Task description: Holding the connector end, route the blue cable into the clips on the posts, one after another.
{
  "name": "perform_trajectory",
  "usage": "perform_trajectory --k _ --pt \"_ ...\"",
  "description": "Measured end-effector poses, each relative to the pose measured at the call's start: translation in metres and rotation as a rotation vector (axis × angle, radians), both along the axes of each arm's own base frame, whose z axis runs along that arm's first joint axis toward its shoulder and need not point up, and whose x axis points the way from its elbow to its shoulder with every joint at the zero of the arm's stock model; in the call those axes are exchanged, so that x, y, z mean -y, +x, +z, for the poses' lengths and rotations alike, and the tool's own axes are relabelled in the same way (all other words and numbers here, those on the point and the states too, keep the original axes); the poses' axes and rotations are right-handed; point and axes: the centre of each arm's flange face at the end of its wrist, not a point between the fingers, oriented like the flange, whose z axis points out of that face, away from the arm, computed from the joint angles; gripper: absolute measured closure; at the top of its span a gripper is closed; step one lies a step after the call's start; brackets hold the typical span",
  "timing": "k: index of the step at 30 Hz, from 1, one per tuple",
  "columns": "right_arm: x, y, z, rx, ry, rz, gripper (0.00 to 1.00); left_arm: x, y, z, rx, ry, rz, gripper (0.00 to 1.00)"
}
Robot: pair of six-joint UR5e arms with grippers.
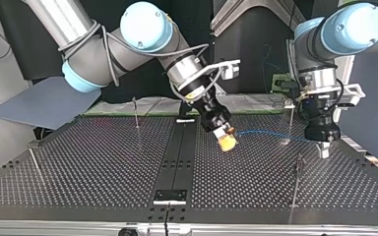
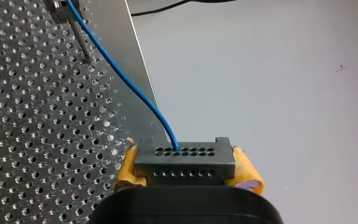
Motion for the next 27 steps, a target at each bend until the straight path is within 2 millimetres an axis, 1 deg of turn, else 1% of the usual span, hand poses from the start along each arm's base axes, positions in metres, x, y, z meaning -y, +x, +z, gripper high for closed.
perform_trajectory --k 8,10,16,19,24,27 --pt "0.000 0.000 0.000 0.000 0.002 -0.003 1.00 -0.002 0.014 -0.020 -0.048 0.012 -0.008 1.00" --pt "0.001 0.000 0.000 0.001 0.002 -0.006 1.00 -0.003 0.015 -0.021 -0.048 0.012 -0.007 1.00" --pt "0.003 0.002 -0.003 0.001 0.004 -0.011 1.00 -0.009 0.010 -0.010 -0.022 0.005 0.007 1.00" --pt "0.005 0.005 -0.010 -0.006 0.010 -0.009 1.00 -0.012 0.014 -0.014 -0.027 -0.002 0.007 1.00" --pt "0.009 0.010 -0.020 -0.016 0.016 -0.009 1.00 -0.017 0.023 -0.027 -0.055 0.005 0.008 1.00" --pt "0.011 0.012 -0.024 -0.020 0.020 -0.010 1.00 -0.020 0.023 -0.025 -0.049 0.009 0.013 1.00"
